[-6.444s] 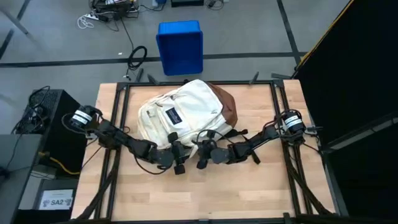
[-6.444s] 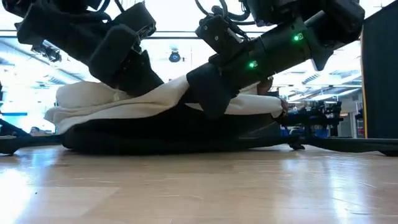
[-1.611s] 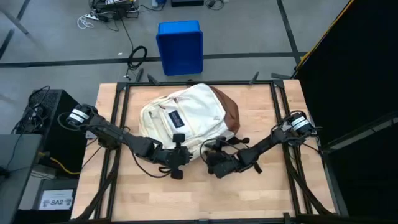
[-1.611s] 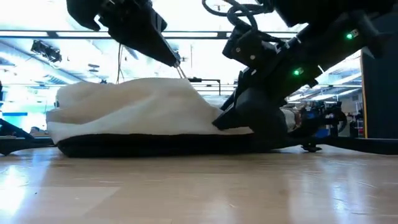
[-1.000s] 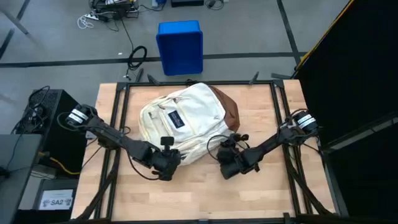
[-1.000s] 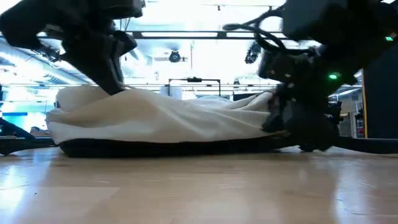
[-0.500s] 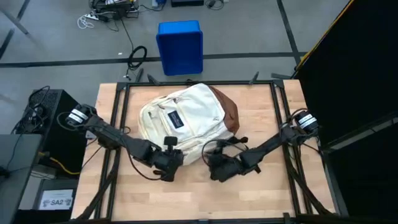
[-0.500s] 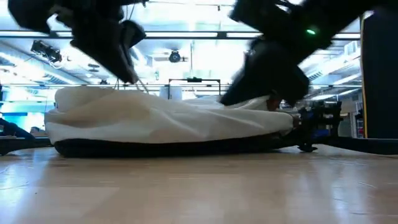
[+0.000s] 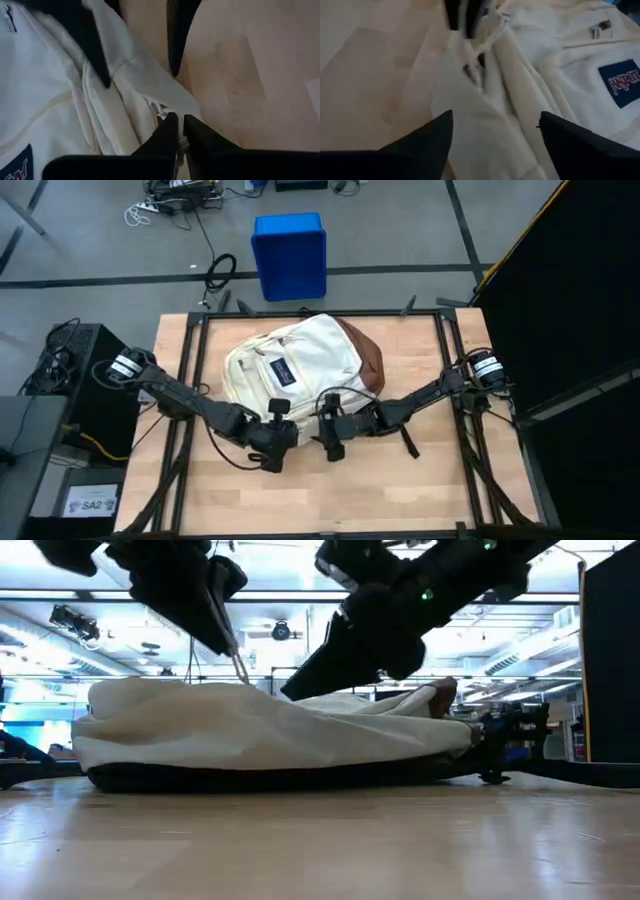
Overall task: Unpack backpack
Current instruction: Close the white backpack
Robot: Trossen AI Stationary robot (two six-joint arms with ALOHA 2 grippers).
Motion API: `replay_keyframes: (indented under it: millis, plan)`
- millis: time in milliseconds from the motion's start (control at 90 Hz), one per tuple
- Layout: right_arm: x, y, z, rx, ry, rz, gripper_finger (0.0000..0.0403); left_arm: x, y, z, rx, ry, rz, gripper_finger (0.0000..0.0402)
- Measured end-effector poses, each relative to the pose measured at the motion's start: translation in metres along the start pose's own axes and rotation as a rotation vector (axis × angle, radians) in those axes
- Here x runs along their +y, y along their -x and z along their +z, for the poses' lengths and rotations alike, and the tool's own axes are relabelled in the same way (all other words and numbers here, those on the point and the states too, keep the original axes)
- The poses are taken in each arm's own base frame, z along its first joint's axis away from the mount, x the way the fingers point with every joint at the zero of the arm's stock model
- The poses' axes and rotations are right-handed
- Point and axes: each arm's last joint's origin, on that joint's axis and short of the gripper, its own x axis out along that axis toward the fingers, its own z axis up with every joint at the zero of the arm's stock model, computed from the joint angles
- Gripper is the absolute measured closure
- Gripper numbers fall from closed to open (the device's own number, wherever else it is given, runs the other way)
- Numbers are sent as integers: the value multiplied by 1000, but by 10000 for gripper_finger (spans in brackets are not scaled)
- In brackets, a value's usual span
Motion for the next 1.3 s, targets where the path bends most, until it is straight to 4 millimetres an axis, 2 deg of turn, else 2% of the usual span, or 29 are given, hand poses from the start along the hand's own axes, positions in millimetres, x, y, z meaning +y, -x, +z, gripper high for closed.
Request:
replay_keyframes:
  millis: [144, 267, 444, 544, 711, 767, 1000, 1300]
  plan:
    - [-1, -8, -8, 26, 6, 37, 132, 6, 4, 9, -13, -2, -3, 401]
    - [5, -21, -19, 54, 10, 70, 149, 7, 10, 19, -52, -16, -12, 401]
    - [9, -33, -26, 84, 26, 33, 183, 8, 11, 19, -49, -17, -15, 401]
    - [11, -32, -25, 82, 49, 11, 233, 7, 11, 19, -43, -12, -28, 401]
    - [17, -24, -22, 100, 96, 8, 366, 4, 12, 14, 3, 11, -49, 401]
    - [19, -20, -22, 119, 104, 10, 390, 3, 13, 12, 25, 16, -51, 401]
    - [31, 3, -25, 256, 59, -36, 401, -6, 18, -3, 150, 52, -39, 401]
    - [37, 38, -35, 442, 45, -149, 403, -29, 28, -8, 149, 69, -110, 401]
